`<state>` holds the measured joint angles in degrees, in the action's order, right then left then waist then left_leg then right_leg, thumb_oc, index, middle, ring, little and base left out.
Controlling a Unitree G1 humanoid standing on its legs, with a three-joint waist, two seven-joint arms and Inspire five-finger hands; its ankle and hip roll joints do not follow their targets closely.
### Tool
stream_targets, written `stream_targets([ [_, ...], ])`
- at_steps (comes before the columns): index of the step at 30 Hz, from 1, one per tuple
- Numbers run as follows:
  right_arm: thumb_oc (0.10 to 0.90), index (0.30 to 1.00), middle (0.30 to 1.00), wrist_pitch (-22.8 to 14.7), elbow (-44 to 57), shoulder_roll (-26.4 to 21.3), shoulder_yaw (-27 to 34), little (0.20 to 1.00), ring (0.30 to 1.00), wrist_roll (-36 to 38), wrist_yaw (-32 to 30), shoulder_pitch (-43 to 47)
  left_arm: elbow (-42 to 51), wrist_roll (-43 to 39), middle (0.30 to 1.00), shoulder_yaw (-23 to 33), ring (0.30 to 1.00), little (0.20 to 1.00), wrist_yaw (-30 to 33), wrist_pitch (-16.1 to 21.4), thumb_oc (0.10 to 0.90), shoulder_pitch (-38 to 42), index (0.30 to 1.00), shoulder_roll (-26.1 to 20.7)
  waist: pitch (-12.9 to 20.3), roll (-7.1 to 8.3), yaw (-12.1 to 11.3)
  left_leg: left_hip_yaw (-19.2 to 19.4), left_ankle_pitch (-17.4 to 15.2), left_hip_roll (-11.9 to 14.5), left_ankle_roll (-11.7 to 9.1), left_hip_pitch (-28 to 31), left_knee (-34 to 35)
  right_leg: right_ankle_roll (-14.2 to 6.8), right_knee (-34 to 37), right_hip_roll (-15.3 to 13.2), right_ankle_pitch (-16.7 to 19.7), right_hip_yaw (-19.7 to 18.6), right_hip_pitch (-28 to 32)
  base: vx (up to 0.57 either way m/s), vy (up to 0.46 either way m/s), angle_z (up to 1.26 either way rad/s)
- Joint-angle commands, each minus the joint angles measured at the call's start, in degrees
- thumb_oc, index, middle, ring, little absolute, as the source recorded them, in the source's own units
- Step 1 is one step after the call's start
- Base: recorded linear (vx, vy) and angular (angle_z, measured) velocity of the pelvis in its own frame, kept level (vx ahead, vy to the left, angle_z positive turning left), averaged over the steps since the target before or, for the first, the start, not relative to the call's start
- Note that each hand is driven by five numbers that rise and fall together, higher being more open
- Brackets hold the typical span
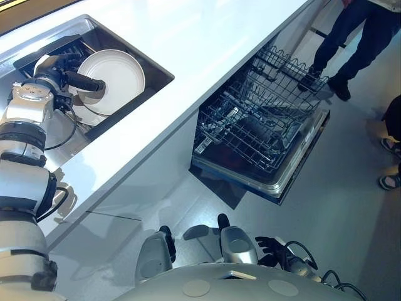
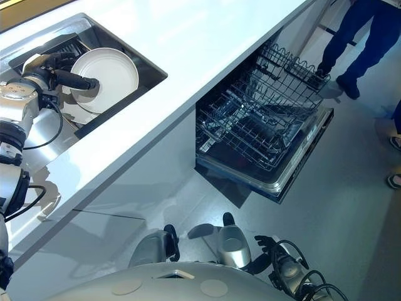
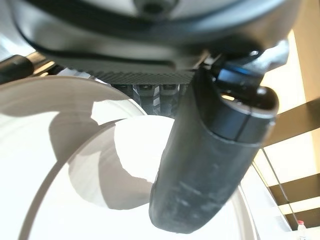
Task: Pick up plates and place into dishwasher.
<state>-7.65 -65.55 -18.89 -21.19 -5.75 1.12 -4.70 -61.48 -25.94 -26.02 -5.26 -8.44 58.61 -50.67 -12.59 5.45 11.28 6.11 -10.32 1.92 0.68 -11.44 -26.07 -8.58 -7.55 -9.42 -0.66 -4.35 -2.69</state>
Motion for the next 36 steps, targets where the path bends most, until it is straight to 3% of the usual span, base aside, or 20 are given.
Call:
stream_targets([
  [1, 0.800, 0.900, 0.900, -1.5, 1.2, -3.4, -1.1, 0.900, 0.900, -0.6, -1.3, -1.9, 3.9, -2.0, 0.900, 3.2, 0.900, 0.900, -2.4, 6.3, 0.800, 7.8, 0.900, -2.3, 2.5, -3.79, 1.9, 5.0, 0.9, -6.4, 4.4, 13.7, 19.1, -2.0, 1.3, 5.1, 6.9, -1.8, -4.2, 0.00, 0.000, 0.00],
  [6, 0.800, 0.900, 0.900, -1.0, 1.6, -3.4, -0.7, 0.900, 0.900, -1.3, -1.3, -2.4, 3.5, -2.3, 0.900, 2.6, 0.900, 0.900, -7.7, 3.5, 0.800, 7.4, 0.900, -2.7, 3.0, -4.09, 2.0, 5.2, 1.5, -6.5, 4.3, 14.1, 20.0, -2.0, 1.5, 5.2, 7.0, -1.6, -4.4, 0.02, -0.003, -0.06],
  [9, 0.800, 0.900, 0.900, -0.9, 1.8, -3.6, 0.1, 0.900, 0.900, -2.0, -1.4, -2.5, 3.1, -5.3, 0.900, 1.8, 0.900, 0.900, -16.1, -1.7, 0.800, 6.9, 0.900, -2.5, 2.7, -4.51, 2.2, 5.2, 1.2, -6.5, 4.3, 14.5, 19.9, -2.1, 1.4, 5.1, 6.7, -1.4, -4.0, 0.01, 0.008, -0.07],
  [10, 0.800, 0.900, 0.900, -1.0, 1.8, -3.7, 0.3, 0.900, 0.900, -2.2, -1.5, -2.5, 3.1, -6.6, 0.764, 1.6, 0.764, 0.741, -19.3, -3.7, 0.641, 6.7, 0.764, -2.5, 2.6, -4.65, 2.2, 5.3, 1.2, -6.5, 4.3, 14.4, 19.8, -2.1, 1.5, 5.0, 6.6, -1.3, -4.1, -0.01, 0.019, -0.08],
  [11, 0.800, 0.900, 0.900, -1.0, 1.8, -3.7, 0.7, 0.900, 0.900, -2.4, -1.6, -2.4, 3.2, -7.2, 0.526, 1.5, 0.526, 0.464, -22.5, -5.7, 0.364, 6.2, 0.526, -2.3, 2.5, -4.85, 2.2, 5.3, 1.2, -6.5, 4.3, 14.3, 19.7, -2.0, 1.5, 5.0, 6.6, -1.2, -4.1, 0.00, 0.000, 0.00],
  [13, 0.800, 0.900, 0.900, -1.2, 1.8, -4.0, 1.6, 0.900, 0.900, -3.4, -1.3, -2.2, 4.3, -8.9, 0.300, 1.2, 0.300, 0.200, -25.0, -8.1, 0.100, 5.2, 0.300, -2.3, 2.2, -5.18, 2.2, 5.2, 1.4, -6.6, 4.2, 14.3, 19.8, -2.0, 1.5, 4.9, 6.5, -1.1, -4.1, -0.03, 0.035, 0.06],
  [21, 0.800, 0.900, 0.900, -1.7, 2.4, -5.2, 3.0, 0.900, 0.900, -3.6, -2.1, -1.3, 6.1, -11.2, 0.300, 1.7, 0.300, 0.200, -36.4, -12.3, 0.100, 2.0, 0.300, -1.6, 1.8, -6.49, 1.9, 4.8, 2.3, -6.9, 3.9, 14.4, 20.9, -1.9, 1.8, 4.7, 6.3, -0.6, -3.9, -0.03, 0.044, 0.02],
  [32, 0.800, 0.900, 0.900, -5.0, 3.7, -6.1, 3.3, 0.900, 0.900, -2.8, -4.4, -0.6, 5.2, -14.3, 0.300, 2.9, 0.300, 0.200, -36.2, -9.7, 0.100, 2.9, 0.300, -2.3, 2.6, -7.21, 1.6, 4.8, 3.2, -6.8, 3.4, 14.8, 22.1, -1.5, 1.7, 4.5, 5.8, 0.0, -3.5, -0.03, 0.016, -0.03],
  [36, 0.800, 0.900, 0.900, -6.3, 8.9, -6.9, 3.5, 0.900, 0.900, -1.4, -6.0, -0.3, 6.1, -13.8, 0.300, 3.3, 0.300, 0.200, -34.1, -8.4, 0.100, 2.8, 0.300, -2.9, 2.9, -7.43, 1.7, 4.7, 3.4, -6.8, 3.2, 15.3, 22.6, -1.4, 1.9, 4.5, 5.4, 0.0, -3.1, -0.04, 0.008, -0.01],
])
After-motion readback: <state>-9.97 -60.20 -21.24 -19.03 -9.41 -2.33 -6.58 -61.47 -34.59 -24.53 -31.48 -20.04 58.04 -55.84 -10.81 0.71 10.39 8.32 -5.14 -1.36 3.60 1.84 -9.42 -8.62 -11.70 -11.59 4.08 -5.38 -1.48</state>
